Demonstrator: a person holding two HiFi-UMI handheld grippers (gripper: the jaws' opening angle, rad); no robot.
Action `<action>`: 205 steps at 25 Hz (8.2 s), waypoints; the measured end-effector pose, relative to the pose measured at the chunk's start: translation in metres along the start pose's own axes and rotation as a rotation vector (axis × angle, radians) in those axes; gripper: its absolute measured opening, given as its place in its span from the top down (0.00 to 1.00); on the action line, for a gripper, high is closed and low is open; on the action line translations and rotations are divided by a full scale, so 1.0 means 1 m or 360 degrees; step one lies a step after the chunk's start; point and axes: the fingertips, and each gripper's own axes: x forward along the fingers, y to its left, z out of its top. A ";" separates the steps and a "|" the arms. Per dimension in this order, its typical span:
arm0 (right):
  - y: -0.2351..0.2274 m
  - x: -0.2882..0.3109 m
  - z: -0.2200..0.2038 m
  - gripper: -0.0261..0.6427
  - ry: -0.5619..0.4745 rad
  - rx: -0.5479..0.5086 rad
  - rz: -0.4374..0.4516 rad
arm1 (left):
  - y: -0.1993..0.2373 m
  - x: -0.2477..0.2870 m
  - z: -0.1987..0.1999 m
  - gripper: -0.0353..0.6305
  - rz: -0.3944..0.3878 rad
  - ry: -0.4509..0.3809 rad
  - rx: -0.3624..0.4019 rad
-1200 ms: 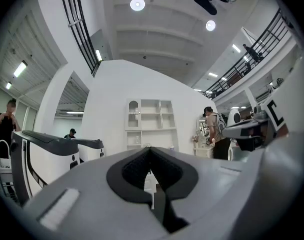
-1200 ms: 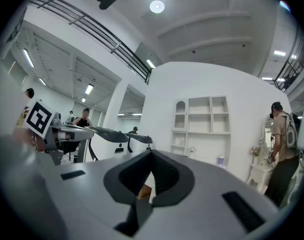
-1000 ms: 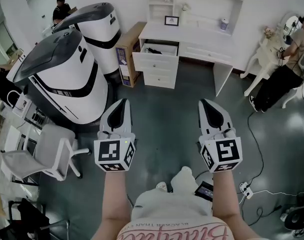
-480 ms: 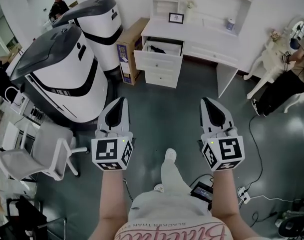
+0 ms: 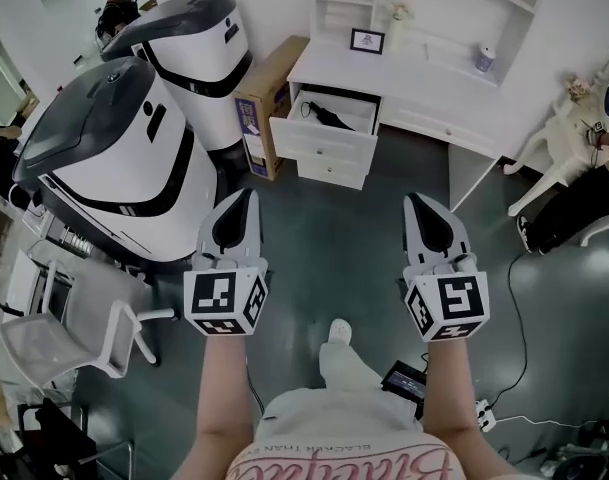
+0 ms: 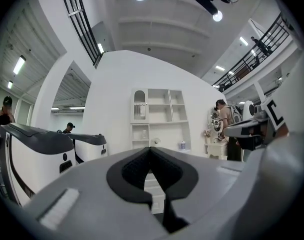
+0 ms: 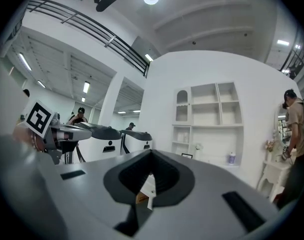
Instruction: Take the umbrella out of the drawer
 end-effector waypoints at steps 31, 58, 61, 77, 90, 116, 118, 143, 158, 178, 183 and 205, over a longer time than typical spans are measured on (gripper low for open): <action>-0.121 0.186 -0.034 0.95 0.0009 0.0018 0.0068 | 0.040 0.203 -0.016 0.93 0.0153 0.0014 0.0017; -0.170 0.461 -0.068 0.95 0.0203 0.0108 -0.0015 | 0.195 0.462 -0.069 0.93 0.0001 0.0127 -0.0072; -0.172 0.472 -0.077 0.86 0.0234 0.0139 -0.0014 | 0.200 0.473 -0.075 0.93 -0.0013 0.0135 -0.0083; -0.185 0.523 -0.145 0.62 0.0462 0.0201 0.0107 | 0.197 0.525 -0.112 0.93 -0.0034 0.0239 -0.0074; -0.178 0.572 -0.235 0.62 0.0764 0.0265 0.0303 | 0.206 0.570 -0.163 0.93 0.0007 0.0370 -0.0116; -0.125 0.597 -0.462 0.62 0.1700 0.0292 0.0724 | 0.212 0.619 -0.259 0.93 0.0034 0.0624 -0.0204; -0.123 0.595 -0.475 0.61 0.1747 0.0273 0.0719 | 0.212 0.618 -0.266 0.93 0.0039 0.0641 -0.0209; -0.105 0.608 -0.558 0.56 0.2040 -0.0095 0.0759 | 0.228 0.596 -0.294 0.93 0.0120 0.0691 -0.0209; -0.103 0.601 -0.539 0.61 0.2004 -0.0161 0.0779 | 0.226 0.587 -0.285 0.93 0.0083 0.0684 -0.0194; -0.098 0.581 -0.456 0.61 0.1832 -0.0242 0.0816 | 0.215 0.574 -0.229 0.93 0.0060 0.0541 -0.0193; -0.097 0.577 -0.435 0.61 0.1769 -0.0300 0.0849 | 0.215 0.564 -0.211 0.93 0.0062 0.0483 -0.0190; -0.124 0.583 -0.333 0.60 0.1442 -0.0236 0.0628 | 0.203 0.564 -0.135 0.93 -0.0023 0.0248 -0.0084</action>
